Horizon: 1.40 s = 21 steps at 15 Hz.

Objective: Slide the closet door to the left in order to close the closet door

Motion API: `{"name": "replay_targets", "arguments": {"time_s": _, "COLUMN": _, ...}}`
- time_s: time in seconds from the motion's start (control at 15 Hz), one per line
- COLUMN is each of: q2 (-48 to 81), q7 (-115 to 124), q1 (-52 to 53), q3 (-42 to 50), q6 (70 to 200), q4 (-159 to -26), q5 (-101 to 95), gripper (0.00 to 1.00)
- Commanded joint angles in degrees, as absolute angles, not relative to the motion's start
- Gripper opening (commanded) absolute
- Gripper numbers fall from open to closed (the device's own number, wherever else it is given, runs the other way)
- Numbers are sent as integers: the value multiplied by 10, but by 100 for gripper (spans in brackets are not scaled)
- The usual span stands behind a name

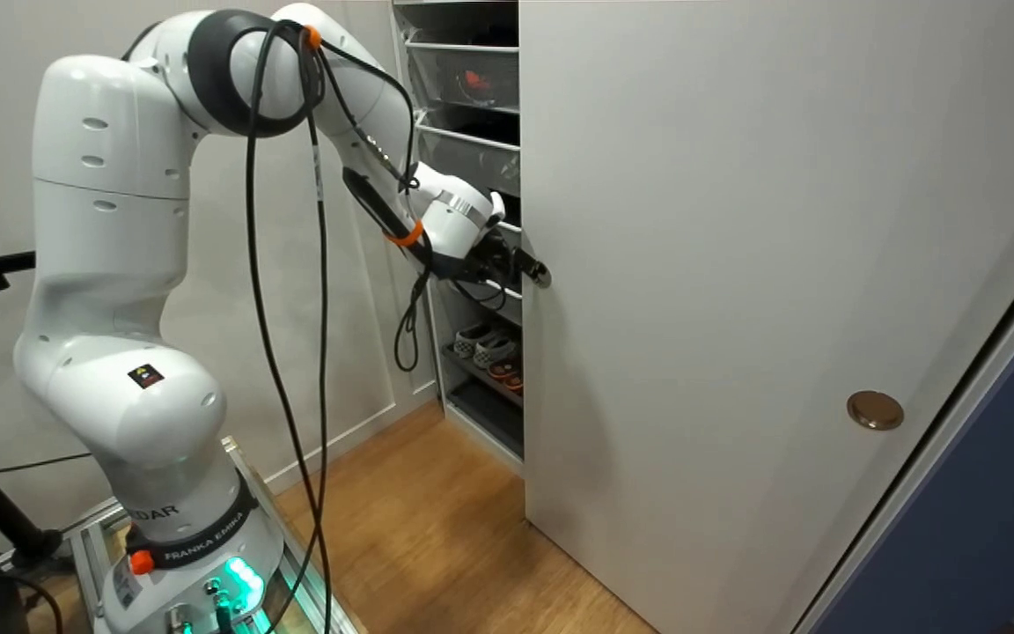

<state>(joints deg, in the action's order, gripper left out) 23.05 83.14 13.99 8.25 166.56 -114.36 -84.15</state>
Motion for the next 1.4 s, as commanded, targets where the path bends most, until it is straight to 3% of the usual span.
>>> {"name": "replay_targets", "arguments": {"time_s": 0.0, "q2": 253, "q7": 886, "q1": 142, "q3": 86, "q6": 1695, "q4": -1117, "q5": -892, "gripper": 100}}
{"name": "replay_targets", "arguments": {"time_s": 1.33, "q2": 241, "q7": 954, "q1": 140, "q3": 67, "q6": 1689, "q4": -1129, "q5": -994, "gripper": 100}}
